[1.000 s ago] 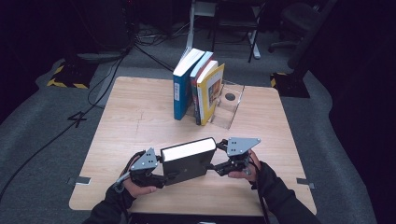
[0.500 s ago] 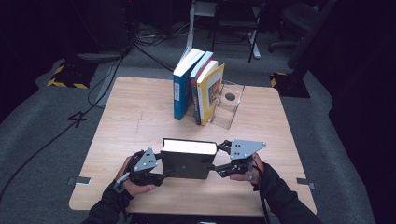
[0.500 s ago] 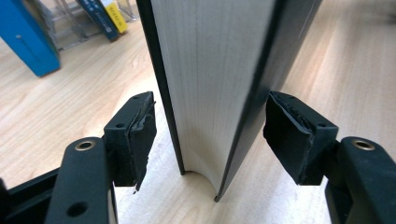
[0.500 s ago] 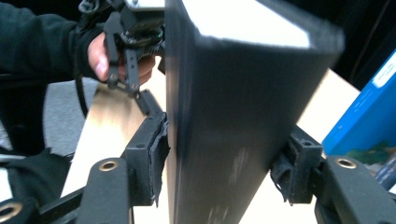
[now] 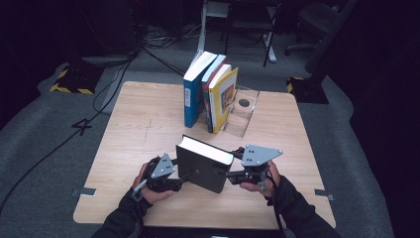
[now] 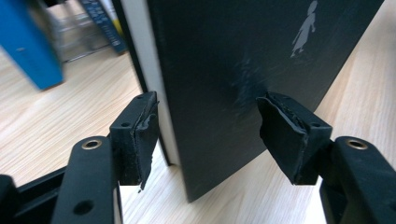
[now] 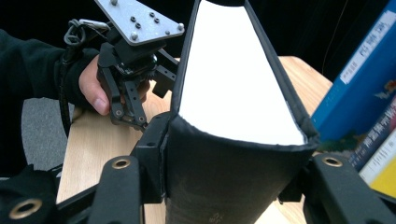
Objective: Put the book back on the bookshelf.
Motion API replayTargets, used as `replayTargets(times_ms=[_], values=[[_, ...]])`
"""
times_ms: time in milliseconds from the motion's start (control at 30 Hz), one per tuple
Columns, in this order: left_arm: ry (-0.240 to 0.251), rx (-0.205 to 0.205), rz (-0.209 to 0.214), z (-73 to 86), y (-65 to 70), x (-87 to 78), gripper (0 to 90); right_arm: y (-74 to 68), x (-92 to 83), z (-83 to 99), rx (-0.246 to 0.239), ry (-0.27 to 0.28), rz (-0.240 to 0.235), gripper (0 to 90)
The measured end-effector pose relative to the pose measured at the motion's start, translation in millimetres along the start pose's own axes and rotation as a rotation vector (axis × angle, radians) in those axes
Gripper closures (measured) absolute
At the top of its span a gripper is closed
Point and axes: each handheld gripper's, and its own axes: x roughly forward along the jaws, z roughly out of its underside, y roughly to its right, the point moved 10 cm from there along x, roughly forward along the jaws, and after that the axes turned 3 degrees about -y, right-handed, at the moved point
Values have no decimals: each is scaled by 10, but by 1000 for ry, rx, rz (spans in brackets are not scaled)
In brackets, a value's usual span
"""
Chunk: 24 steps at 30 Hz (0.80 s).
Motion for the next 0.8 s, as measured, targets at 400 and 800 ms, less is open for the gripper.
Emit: replayTargets(times_ms=[400,800], values=[[11,55,24,-244,152,417,316,173,-349,172,46,-102,52,490],[-7,42,60,-283,206,544,258,237,-332,176,146,-310,17,425]])
